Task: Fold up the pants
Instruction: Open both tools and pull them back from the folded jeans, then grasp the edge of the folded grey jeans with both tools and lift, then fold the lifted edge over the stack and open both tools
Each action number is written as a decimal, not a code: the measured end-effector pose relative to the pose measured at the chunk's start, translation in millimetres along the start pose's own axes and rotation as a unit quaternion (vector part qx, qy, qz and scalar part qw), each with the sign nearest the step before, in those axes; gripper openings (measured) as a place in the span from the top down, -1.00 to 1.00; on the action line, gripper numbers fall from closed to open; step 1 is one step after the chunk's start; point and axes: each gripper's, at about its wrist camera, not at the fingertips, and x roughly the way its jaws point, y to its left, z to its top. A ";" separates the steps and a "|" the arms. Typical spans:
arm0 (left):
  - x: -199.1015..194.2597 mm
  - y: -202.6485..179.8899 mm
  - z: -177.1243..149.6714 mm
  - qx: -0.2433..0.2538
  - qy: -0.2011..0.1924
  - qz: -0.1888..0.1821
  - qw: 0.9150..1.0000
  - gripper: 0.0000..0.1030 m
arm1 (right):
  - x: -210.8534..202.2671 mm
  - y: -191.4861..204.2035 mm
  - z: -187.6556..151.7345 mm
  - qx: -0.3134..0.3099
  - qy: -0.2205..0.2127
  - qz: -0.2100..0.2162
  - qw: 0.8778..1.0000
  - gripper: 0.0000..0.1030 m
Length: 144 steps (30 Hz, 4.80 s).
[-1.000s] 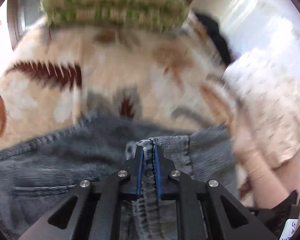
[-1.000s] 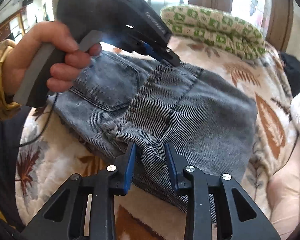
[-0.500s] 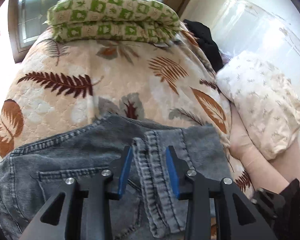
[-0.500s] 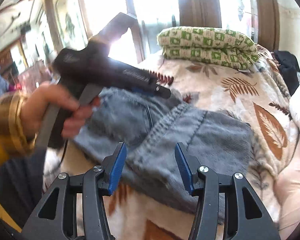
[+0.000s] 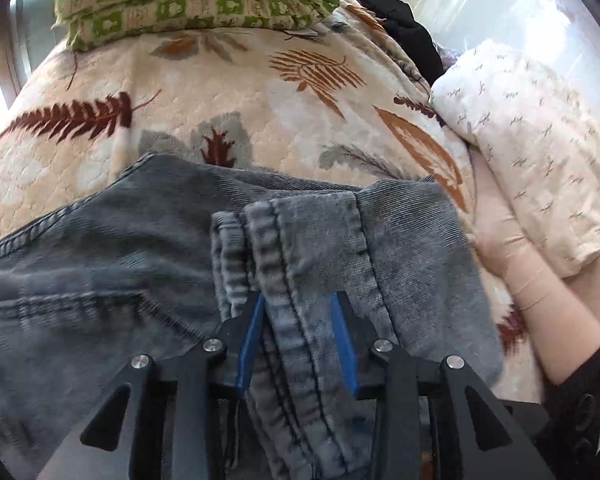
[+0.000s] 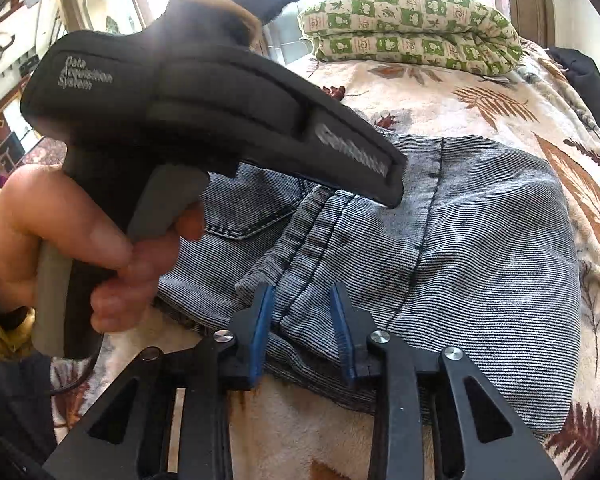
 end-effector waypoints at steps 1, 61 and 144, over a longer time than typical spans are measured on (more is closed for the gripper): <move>-8.5 3.4 -0.3 -0.005 0.005 -0.003 1.000 0.11 | -5.1 3.5 2.3 -0.001 -0.002 -0.002 1.000 0.11; -87.2 271.5 -58.3 -0.217 0.004 0.087 0.972 -0.48 | 98.8 239.4 15.8 -0.395 -0.035 -0.080 0.915 0.18; -68.0 -43.7 -2.8 0.062 -0.035 -0.004 0.997 0.57 | -118.6 -68.8 4.0 0.214 -0.140 -0.124 0.959 0.38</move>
